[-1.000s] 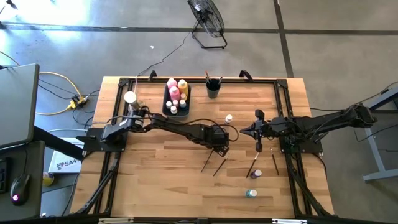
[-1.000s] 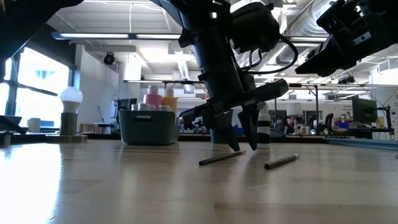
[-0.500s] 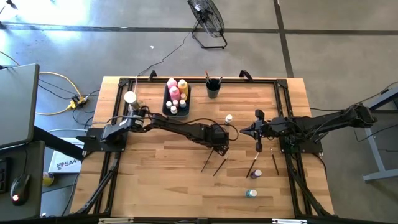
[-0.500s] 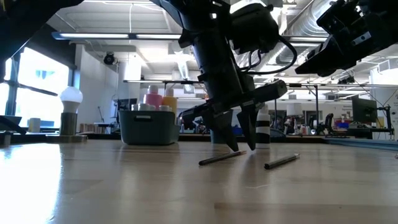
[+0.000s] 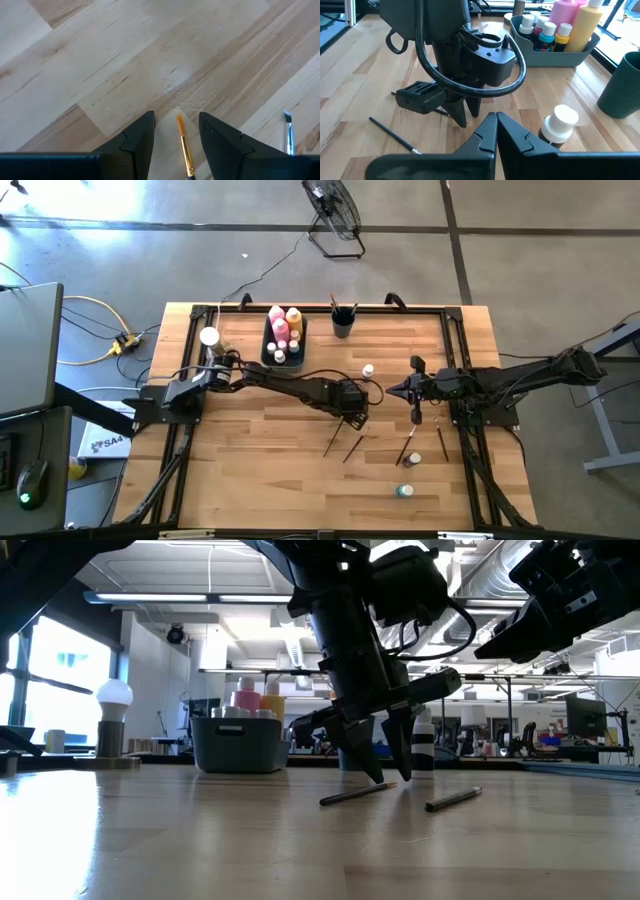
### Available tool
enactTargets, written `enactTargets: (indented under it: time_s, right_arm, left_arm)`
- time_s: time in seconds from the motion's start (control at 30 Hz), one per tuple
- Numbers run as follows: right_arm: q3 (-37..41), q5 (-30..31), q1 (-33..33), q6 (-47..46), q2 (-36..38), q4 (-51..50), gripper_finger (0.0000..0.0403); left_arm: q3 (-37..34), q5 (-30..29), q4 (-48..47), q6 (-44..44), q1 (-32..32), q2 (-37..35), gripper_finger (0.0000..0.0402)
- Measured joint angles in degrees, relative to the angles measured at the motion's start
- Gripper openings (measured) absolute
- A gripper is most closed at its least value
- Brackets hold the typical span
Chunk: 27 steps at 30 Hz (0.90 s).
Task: Pick & Place Paint Supplies
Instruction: Put the gold paint brush into the green cup
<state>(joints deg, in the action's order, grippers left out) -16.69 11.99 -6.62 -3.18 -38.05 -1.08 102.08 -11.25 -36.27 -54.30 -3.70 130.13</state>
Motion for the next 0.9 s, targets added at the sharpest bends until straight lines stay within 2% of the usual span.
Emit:
enactTargets:
  time_s: [0.23, 0.4, 0.6, 0.73, 0.9]
  right_arm:
    - [0.00, -0.09, -0.01, 0.00, 0.01, -0.01, 0.0002]
    - [0.00, -0.13, 0.00, 0.00, 0.01, -0.03, 0.0002]
    - [0.00, -0.13, 0.01, 0.28, -0.01, -0.03, 0.0002]
    - [0.00, -0.13, -0.02, 0.39, -0.01, -0.07, 0.0002]
    - [0.00, -0.13, -0.02, 0.43, 0.01, -0.43, 0.0002]
  left_arm:
    - [4.80, -1.20, -5.27, 4.72, 0.00, 0.35, 0.0154]
    - [11.44, -5.47, -16.17, 6.21, -0.02, 0.34, 0.0154]
    - [14.38, -4.16, -17.85, 6.23, -0.45, 0.13, 0.0148]
    - [14.47, -1.98, -17.74, 4.28, -1.02, 0.13, 0.0108]
    - [14.47, 0.55, -17.75, 1.23, -2.14, 0.13, 0.0020]
